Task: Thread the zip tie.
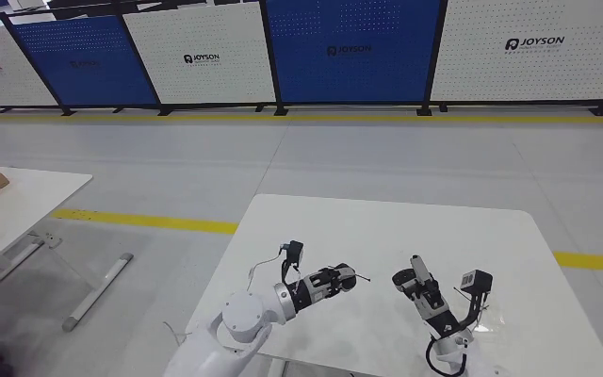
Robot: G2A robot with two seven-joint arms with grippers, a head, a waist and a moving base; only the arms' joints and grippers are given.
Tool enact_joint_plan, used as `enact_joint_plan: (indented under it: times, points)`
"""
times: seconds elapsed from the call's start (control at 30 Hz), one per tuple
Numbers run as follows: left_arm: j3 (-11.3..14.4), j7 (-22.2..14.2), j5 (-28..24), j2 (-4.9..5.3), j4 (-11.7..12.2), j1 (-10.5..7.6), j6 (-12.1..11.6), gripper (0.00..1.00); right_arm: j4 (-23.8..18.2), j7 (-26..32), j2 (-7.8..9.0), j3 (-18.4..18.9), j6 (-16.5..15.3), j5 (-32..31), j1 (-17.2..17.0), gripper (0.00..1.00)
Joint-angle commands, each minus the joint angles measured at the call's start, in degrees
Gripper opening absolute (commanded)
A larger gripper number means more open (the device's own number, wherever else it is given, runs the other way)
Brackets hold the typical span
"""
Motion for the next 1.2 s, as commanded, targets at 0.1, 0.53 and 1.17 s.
enact_joint_plan:
  times: [0.1, 0.53, 1.17]
  points:
    - [0.76, 0.18, -0.82, -0.17, 1.54, -0.63, -0.25, 0.0, 0.0, 0.0, 0.0, 0.0, 0.0, 0.0, 0.0, 1.0]
    - [-0.62, 1.55, -4.51, -0.13, -2.18, 1.73, -6.15, 0.0, 0.0, 0.0, 0.0, 0.0, 0.0, 0.0, 0.0, 1.0]
    - [0.88, 4.39, -2.41, -0.32, -0.62, 0.75, -2.44, 0.0, 0.0, 0.0, 0.0, 0.0, 0.0, 0.0, 0.0, 1.0]
